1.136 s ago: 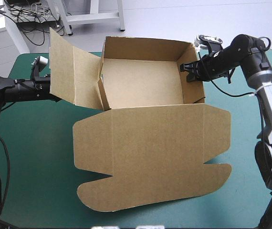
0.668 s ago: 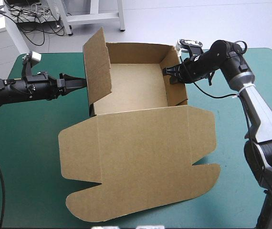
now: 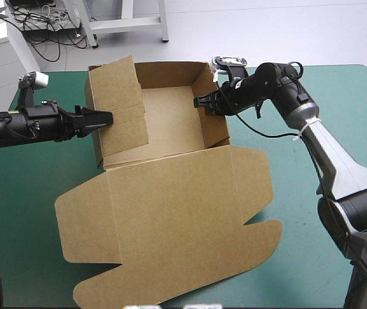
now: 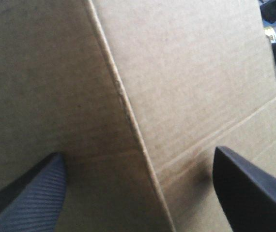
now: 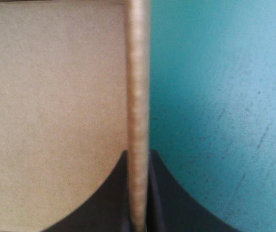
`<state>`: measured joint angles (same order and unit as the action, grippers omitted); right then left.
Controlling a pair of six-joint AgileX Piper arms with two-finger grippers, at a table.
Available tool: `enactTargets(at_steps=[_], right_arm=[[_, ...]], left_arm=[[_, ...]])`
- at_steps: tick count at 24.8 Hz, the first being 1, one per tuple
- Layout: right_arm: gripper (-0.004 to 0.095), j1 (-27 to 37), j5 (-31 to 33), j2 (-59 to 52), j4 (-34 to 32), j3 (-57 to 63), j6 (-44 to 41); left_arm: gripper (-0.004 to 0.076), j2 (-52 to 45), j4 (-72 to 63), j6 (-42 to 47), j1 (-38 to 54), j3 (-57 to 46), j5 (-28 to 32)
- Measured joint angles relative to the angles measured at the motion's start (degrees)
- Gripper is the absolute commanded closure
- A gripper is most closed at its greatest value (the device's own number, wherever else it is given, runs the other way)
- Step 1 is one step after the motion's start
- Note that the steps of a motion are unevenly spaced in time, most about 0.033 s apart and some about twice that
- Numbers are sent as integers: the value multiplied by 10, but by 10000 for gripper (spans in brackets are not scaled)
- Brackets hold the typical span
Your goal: Fold the box
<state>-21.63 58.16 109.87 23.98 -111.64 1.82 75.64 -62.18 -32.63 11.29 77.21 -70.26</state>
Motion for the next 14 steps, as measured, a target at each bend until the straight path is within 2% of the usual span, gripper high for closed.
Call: enactTargets(at_steps=[5,9,14], right_arm=[[920,-36,-13,0,-29,0,-12],[921,-71,-30,0,-74,0,-40],[920,-102,-54,0,-109,0,-62]], left_arm=[[171,-2,117,73,0,0,-5],[222,-2,166,92,0,0,-8],[222,-2,240,107,-4,0,-11]])
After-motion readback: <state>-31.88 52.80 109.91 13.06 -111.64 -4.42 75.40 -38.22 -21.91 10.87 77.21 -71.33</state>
